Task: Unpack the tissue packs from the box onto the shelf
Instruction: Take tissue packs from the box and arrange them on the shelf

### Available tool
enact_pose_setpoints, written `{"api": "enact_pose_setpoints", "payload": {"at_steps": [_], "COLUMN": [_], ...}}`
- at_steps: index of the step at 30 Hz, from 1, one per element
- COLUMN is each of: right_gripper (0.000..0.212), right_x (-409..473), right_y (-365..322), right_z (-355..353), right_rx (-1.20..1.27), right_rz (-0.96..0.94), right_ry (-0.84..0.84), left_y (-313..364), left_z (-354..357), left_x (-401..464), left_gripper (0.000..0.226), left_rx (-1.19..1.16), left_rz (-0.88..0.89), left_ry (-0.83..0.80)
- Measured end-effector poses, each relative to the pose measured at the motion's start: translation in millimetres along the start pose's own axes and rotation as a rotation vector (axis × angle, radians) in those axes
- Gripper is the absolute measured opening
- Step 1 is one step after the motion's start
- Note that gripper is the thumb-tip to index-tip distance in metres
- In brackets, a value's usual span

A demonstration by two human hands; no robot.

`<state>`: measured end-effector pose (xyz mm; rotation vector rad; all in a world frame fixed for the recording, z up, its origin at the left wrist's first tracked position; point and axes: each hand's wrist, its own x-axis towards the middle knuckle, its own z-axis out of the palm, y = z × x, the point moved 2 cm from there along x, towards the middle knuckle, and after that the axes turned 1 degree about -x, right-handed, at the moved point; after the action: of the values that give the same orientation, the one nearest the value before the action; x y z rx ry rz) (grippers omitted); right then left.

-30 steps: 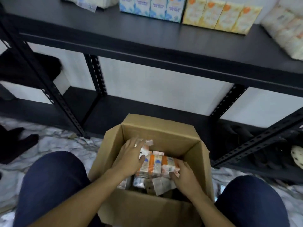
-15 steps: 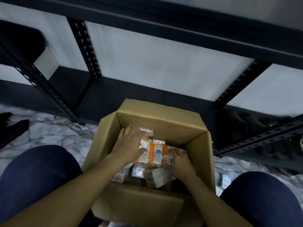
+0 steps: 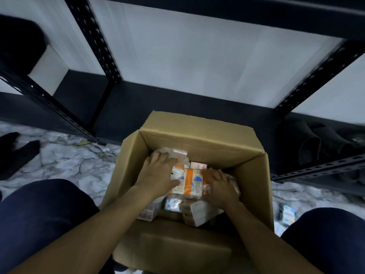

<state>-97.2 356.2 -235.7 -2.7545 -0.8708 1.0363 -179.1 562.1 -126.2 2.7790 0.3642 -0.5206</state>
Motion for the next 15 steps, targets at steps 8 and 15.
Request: {"api": "enact_pose_setpoints", "payload": {"at_steps": [8,15], "right_gripper": [0.05,0.03], "right_x": [3,-9], "right_y": [-10,-28], "right_z": [-7,-28], "right_rx": [-0.108,-0.108], "right_rz": [0.0,0.04], "right_ry": [0.031,0.106], "left_y": [0,-1], "left_z": [-1,-6], "left_x": [2,-1], "left_gripper": [0.068,0.064], "left_rx": [0.049,0.043], "left_rz": [0.001,0.002], "left_ry": [-0.001,0.026]}}
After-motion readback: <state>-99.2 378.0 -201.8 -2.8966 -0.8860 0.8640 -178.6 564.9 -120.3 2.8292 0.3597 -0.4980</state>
